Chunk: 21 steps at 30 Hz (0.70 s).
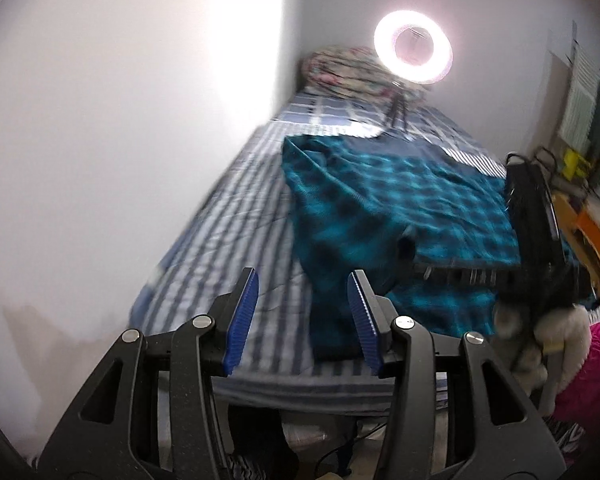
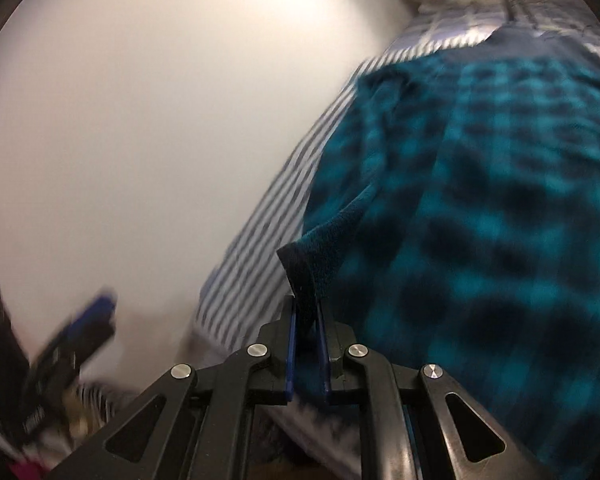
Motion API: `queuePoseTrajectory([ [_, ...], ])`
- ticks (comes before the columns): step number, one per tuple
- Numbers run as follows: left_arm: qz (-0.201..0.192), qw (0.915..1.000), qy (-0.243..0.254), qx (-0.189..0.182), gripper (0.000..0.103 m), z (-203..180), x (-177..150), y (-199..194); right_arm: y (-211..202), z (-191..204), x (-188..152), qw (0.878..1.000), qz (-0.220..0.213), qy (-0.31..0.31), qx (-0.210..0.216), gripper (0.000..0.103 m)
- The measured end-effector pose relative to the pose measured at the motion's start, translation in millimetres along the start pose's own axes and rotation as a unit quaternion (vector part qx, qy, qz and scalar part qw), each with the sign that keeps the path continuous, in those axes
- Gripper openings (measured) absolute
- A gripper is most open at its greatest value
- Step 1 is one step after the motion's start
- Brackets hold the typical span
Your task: Fold large clothes
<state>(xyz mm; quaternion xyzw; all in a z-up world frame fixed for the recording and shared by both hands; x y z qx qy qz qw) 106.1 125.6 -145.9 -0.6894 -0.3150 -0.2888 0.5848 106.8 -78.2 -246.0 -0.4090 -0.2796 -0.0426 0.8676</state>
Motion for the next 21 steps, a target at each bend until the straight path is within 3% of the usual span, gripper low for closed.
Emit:
queuePoseTrajectory([
  [3, 0.017, 0.9997, 0.007, -0.016, 0.048, -10, 6, 16, -1, 8, -15, 0.998, 0.035, -0.050, 0.007, 0.013],
  [5, 0.031, 0.9991, 0.006, -0.029, 0.048, -17, 8, 25, -15, 10, -15, 0.996, 0.039, -0.086, 0.012, 0.034],
  [6, 0.036, 0.9987, 0.005, -0.037, 0.048, -22, 8, 29, -17, 9, -14, 0.994, 0.036, -0.101, 0.010, 0.036],
  [8, 0.051, 0.9973, 0.010, -0.053, 0.065, -35, 12, 43, -40, 4, -8, 0.992, 0.025, -0.122, -0.006, 0.036],
  [9, 0.058, 0.9964, 0.016, -0.059, 0.067, -43, 14, 53, -48, -5, -4, 0.992, 0.018, -0.124, -0.014, 0.036],
  [17, 0.131, 0.9844, 0.065, -0.098, 0.068, -112, -7, 128, -88, -73, 81, 0.991, -0.037, -0.102, -0.080, 0.036],
  [21, 0.171, 0.9788, 0.078, -0.082, 0.068, -122, -25, 162, -86, -96, 114, 0.992, -0.034, -0.089, -0.080, 0.036],
])
Point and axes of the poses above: each gripper's, at about its wrist camera, not at the fingertips, and y roughly the way its jaws point, z to its left, x to its top, the point moved 9 cm from there along y, roughly the way its jaws point, and after that the axes turned 6 degrees about -x, right-handed, at the moved point
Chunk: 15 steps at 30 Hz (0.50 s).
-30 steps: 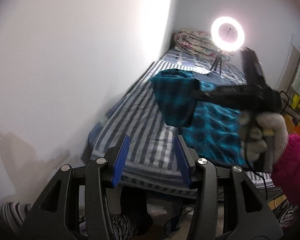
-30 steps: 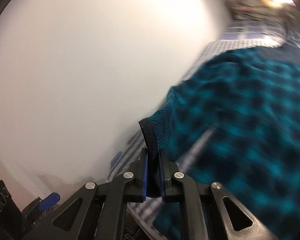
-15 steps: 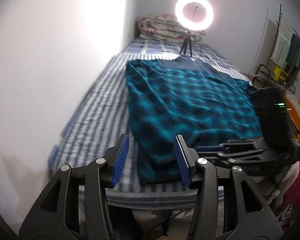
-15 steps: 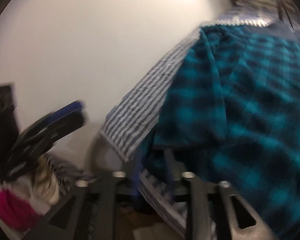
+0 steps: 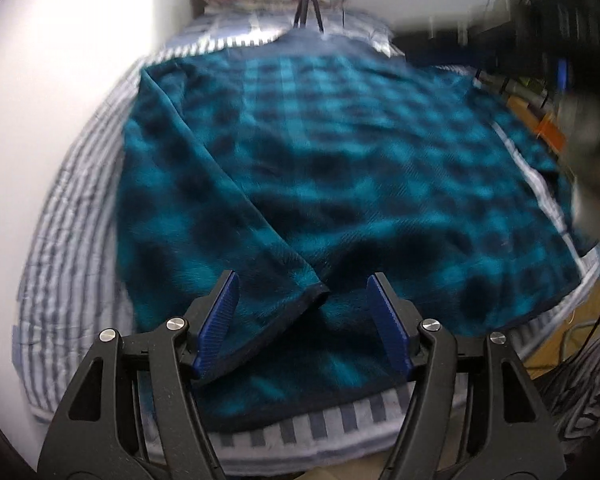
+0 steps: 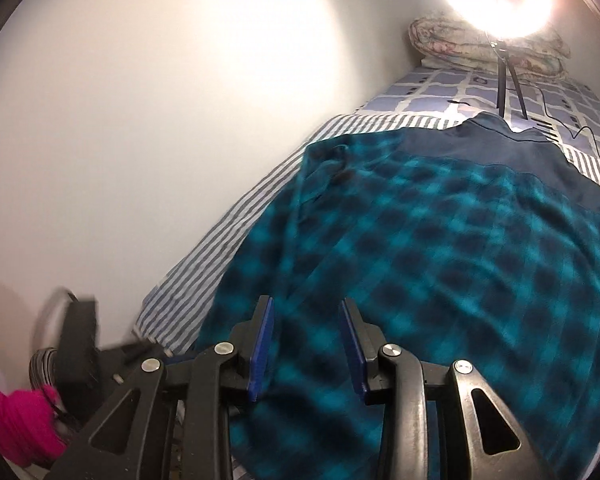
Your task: Fold large clothes
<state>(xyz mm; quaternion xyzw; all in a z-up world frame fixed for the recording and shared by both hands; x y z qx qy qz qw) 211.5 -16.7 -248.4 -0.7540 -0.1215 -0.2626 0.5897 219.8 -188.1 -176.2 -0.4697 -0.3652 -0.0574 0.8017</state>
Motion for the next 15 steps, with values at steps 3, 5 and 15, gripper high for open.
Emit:
queuePoseTrajectory([
  [3, 0.031, 0.9991, 0.006, 0.028, 0.068, 6, -9, 24, 14, -10, 22, 1.000, 0.004, 0.000, 0.009, 0.039],
  [5, 0.035, 0.9983, 0.018, 0.044, 0.047, 12, -14, 30, 30, -10, 41, 1.000, 0.011, 0.003, 0.027, 0.044],
  [15, -0.020, 0.9971, -0.064, -0.034, 0.001, 46, -15, -18, 142, 0, 112, 0.997, 0.047, 0.021, 0.059, 0.045],
])
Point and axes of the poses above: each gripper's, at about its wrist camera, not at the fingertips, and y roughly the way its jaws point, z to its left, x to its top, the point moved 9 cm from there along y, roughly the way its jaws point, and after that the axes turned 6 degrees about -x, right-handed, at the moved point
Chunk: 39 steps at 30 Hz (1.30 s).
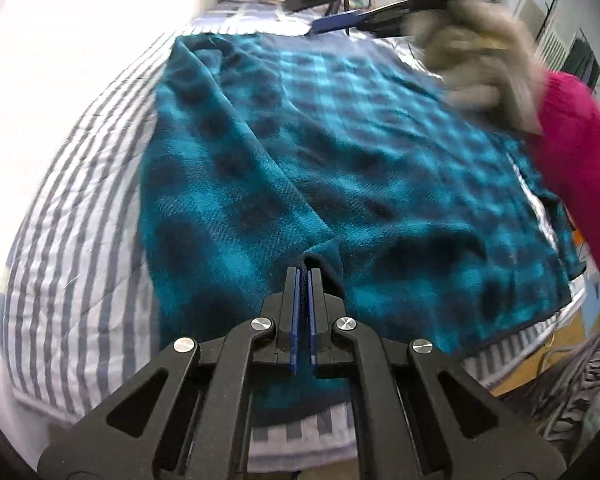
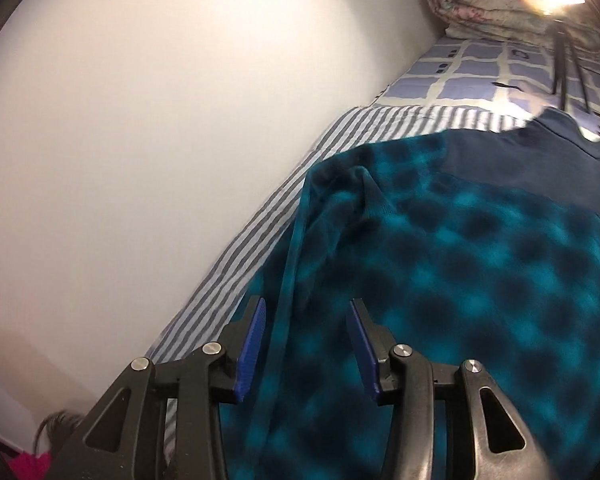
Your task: Fold large clothes
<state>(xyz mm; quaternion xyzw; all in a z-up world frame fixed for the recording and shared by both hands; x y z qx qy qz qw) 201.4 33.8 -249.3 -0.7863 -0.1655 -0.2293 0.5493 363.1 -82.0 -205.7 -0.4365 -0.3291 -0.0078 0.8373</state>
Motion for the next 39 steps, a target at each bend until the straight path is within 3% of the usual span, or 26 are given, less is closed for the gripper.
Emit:
queuePoseTrajectory([
  [7, -0.013, 0.9997, -0.009, -0.017, 0.001, -1, -7, -15, 92, 17, 64, 1.000, 0.021, 0.011, 0.009, 0.045],
  [13, -0.019, 0.9997, -0.004, -0.018, 0.001, 2, -6, -21, 151, 17, 94, 0.998, 0.039, 0.030, -0.028, 0.044],
  [15, -0.018, 0.9997, -0.003, -0.016, 0.001, 3, -7, -21, 165, 18, 98, 0.998, 0.045, 0.028, -0.037, 0.026],
  [16, -0.018, 0.9997, -0.001, -0.014, 0.001, 5, -7, -18, 169, 21, 99, 0.998, 0.050, 0.028, -0.029, 0.010],
  [17, -0.017, 0.9998, 0.001, -0.013, 0.001, 5, -7, -18, 169, 23, 98, 0.998, 0.050, 0.027, -0.026, 0.002],
  [18, -0.017, 0.9998, 0.002, -0.013, 0.001, 5, -8, -17, 168, 23, 99, 0.998, 0.047, 0.023, -0.034, 0.001],
  [23, -0.023, 0.9996, 0.014, -0.012, 0.001, 3, -11, -24, 130, 15, 101, 0.997, 0.019, 0.014, -0.070, 0.000],
  [30, -0.022, 0.9985, 0.049, -0.009, 0.001, -9, -22, -36, 42, -36, 84, 0.994, -0.017, 0.038, -0.099, 0.000],
  [34, -0.013, 0.9971, 0.075, -0.005, 0.001, -20, -32, -38, 19, -75, 50, 0.991, -0.008, 0.062, -0.115, 0.000],
  [39, 0.006, 0.9947, 0.103, 0.006, 0.001, -27, -46, -33, 26, -111, 4, 0.984, 0.038, 0.069, -0.159, 0.000],
])
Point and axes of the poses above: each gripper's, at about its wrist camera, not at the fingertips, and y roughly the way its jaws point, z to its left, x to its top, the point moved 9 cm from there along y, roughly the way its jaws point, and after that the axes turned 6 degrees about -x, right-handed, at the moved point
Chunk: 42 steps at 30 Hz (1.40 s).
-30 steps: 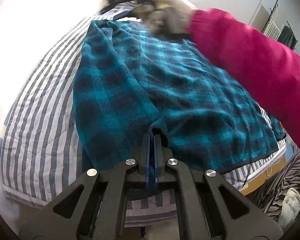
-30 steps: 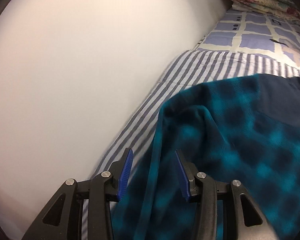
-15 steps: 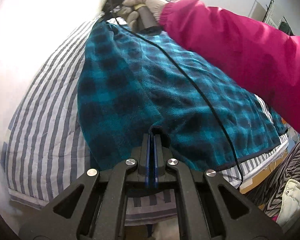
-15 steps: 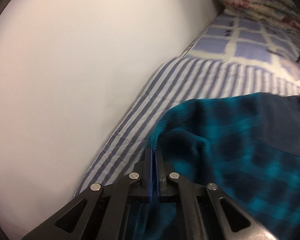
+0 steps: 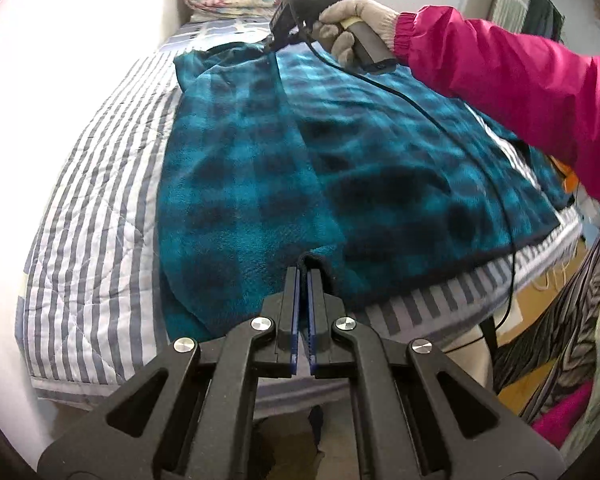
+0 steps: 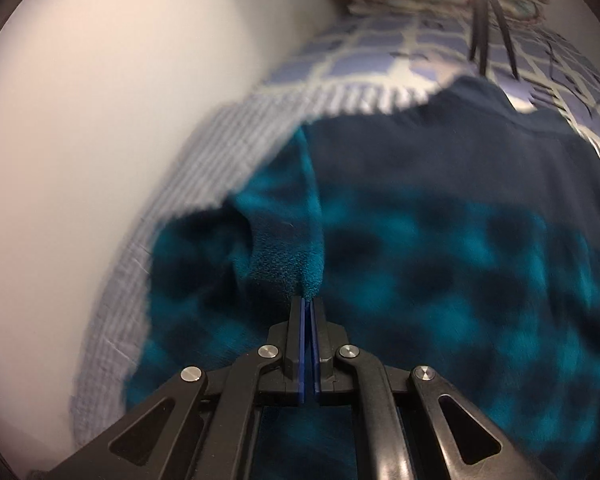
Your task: Fold large clothes
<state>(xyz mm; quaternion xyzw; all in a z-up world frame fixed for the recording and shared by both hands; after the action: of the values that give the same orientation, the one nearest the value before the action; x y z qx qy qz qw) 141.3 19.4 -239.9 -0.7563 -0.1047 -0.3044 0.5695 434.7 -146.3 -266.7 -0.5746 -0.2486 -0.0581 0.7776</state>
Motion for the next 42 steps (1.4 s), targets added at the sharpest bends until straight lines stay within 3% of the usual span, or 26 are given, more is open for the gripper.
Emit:
queuePoseTrajectory([
  [4, 0.007, 0.9998, 0.014, 0.011, 0.001, -7, -8, 2, 15, -7, -19, 0.996, 0.033, -0.047, -0.069, 0.008],
  [5, 0.011, 0.9998, 0.015, 0.010, 0.001, -9, -10, 1, 12, -8, -20, 0.993, 0.033, -0.061, -0.091, 0.019],
  [7, 0.007, 0.9999, 0.012, 0.007, 0.003, -11, -12, -4, -2, -6, -15, 0.990, 0.017, -0.079, -0.114, 0.022],
  [9, -0.001, 1.0000, -0.001, -0.009, 0.012, -12, -16, -16, -21, 0, -7, 0.990, -0.007, -0.084, -0.110, 0.025],
  [11, -0.021, 0.9994, -0.027, -0.010, 0.048, -5, -17, -30, -41, 21, 4, 0.992, -0.031, -0.093, -0.078, 0.034],
  [13, -0.043, 0.9966, -0.069, -0.012, 0.054, 9, -17, -42, -50, 46, 12, 0.990, -0.043, -0.117, -0.059, 0.035],
  [16, -0.059, 0.9854, -0.159, -0.008, 0.054, 45, -20, -49, -44, 77, 18, 0.988, -0.043, -0.144, -0.047, 0.038],
  [18, -0.067, 0.9718, -0.226, -0.014, 0.054, 72, -22, -45, -35, 98, 20, 0.987, -0.035, -0.155, -0.040, 0.040],
  [20, -0.069, 0.9607, -0.266, -0.038, 0.054, 85, -22, -37, -24, 113, 23, 0.986, -0.029, -0.162, -0.040, 0.041],
  [22, -0.063, 0.9566, -0.279, -0.057, 0.054, 87, -20, -26, -17, 128, 21, 0.985, -0.023, -0.165, -0.038, 0.041],
  [25, -0.046, 0.9608, -0.268, -0.056, 0.052, 82, -16, -9, 2, 142, 26, 0.985, -0.011, -0.168, -0.045, 0.042],
  [28, -0.027, 0.9640, -0.258, -0.057, 0.034, 77, -17, 5, 19, 153, 29, 0.982, 0.004, -0.175, -0.066, 0.042],
  [30, -0.021, 0.9633, -0.261, -0.058, 0.030, 77, -20, 12, 29, 158, 28, 0.979, 0.012, -0.184, -0.088, 0.042],
  [31, -0.018, 0.9635, -0.261, -0.056, 0.021, 78, -21, 15, 34, 157, 28, 0.976, 0.015, -0.190, -0.104, 0.042],
  [33, -0.016, 0.9645, -0.258, -0.055, 0.009, 79, -22, 18, 42, 154, 28, 0.970, 0.017, -0.200, -0.138, 0.026],
  [34, -0.018, 0.9651, -0.255, -0.056, 0.006, 78, -21, 18, 44, 152, 29, 0.966, 0.014, -0.205, -0.156, 0.009],
  [35, -0.020, 0.9663, -0.251, -0.055, 0.005, 77, -21, 17, 44, 149, 31, 0.964, 0.009, -0.204, -0.169, 0.006],
  [39, -0.024, 0.9708, -0.234, -0.049, 0.003, 72, -21, 12, 35, 135, 46, 0.974, -0.018, -0.162, -0.157, 0.004],
  [42, -0.027, 0.9710, -0.233, -0.047, 0.002, 72, -22, 7, 31, 132, 56, 0.984, -0.023, -0.124, -0.126, 0.004],
])
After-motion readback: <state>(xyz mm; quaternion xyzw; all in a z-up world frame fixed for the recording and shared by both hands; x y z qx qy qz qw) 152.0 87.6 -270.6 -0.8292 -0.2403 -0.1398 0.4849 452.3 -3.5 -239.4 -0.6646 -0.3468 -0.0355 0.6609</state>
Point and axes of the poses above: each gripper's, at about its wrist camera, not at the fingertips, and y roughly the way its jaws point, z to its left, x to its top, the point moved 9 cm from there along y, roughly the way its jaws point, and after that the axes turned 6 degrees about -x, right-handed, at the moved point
